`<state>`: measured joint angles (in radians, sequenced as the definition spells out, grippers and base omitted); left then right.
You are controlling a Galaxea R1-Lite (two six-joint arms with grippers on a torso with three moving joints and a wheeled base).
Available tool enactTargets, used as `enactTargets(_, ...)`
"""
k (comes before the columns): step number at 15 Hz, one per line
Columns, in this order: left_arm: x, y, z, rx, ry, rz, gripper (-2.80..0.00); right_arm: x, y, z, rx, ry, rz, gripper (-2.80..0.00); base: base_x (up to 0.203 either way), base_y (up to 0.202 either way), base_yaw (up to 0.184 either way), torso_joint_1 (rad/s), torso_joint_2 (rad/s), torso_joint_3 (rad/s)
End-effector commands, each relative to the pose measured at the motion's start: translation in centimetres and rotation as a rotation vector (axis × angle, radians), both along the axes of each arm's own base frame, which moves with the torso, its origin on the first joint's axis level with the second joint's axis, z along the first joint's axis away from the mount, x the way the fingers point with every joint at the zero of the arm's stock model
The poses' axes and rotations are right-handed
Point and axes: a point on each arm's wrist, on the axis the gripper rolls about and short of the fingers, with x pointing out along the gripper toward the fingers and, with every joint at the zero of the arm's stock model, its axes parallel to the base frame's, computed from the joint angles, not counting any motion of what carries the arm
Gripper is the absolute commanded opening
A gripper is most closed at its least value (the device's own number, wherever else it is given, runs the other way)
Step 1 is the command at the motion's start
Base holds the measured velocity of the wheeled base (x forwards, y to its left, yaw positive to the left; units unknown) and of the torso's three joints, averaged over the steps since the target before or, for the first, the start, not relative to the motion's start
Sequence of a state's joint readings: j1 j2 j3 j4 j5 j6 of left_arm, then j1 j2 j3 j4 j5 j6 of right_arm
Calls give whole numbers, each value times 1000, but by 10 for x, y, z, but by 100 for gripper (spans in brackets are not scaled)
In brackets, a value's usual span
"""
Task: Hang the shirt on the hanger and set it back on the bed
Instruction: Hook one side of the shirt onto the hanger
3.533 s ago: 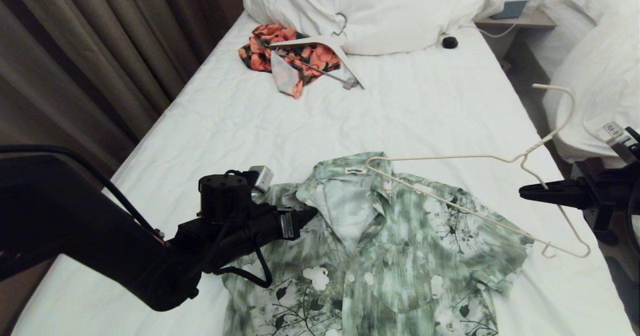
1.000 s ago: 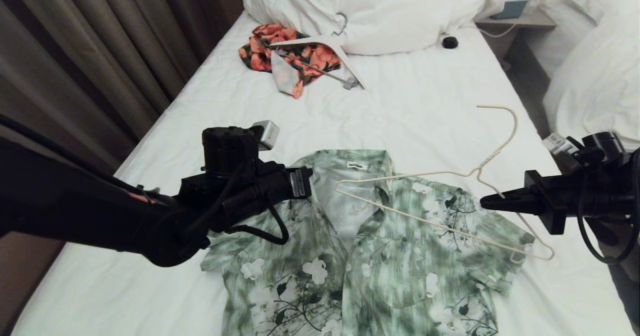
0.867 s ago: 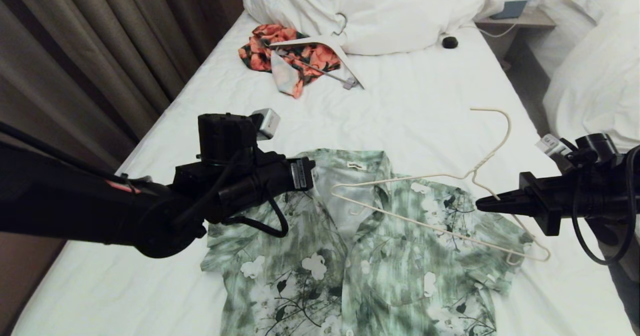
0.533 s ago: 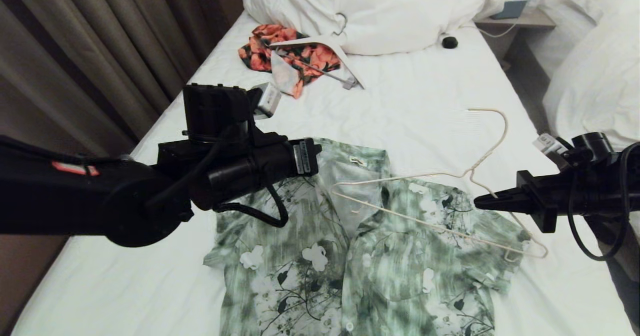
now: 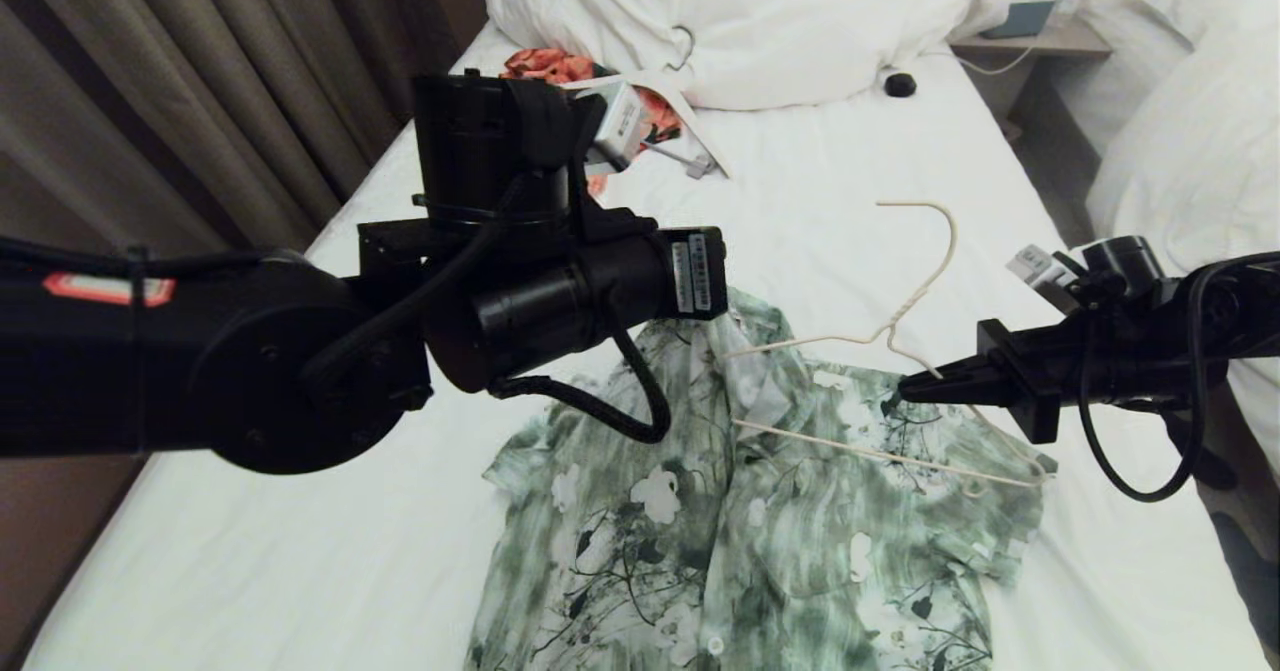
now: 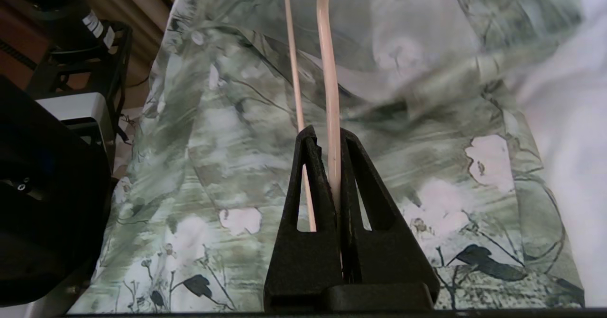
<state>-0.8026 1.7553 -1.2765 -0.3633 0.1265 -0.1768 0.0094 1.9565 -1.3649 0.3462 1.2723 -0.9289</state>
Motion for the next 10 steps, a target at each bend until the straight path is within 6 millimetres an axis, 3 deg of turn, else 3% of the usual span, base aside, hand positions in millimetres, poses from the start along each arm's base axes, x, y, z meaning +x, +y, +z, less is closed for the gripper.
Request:
enactTargets(1,6,-14,-9,22,4,10,-280,-3,2,4,5,-12,11,-280,0,0,0,0,0,0)
enactTargets(7,-30,-65,-16,41,-8,-2,-280,-5,12,11,8,-23,37,-280,0,0,0,0,0,0)
enactTargets(10,-51,-89,-9,18,-27,-52,-280,-8,16,13,10,-30,50,-280,0,0,0,0,0,0)
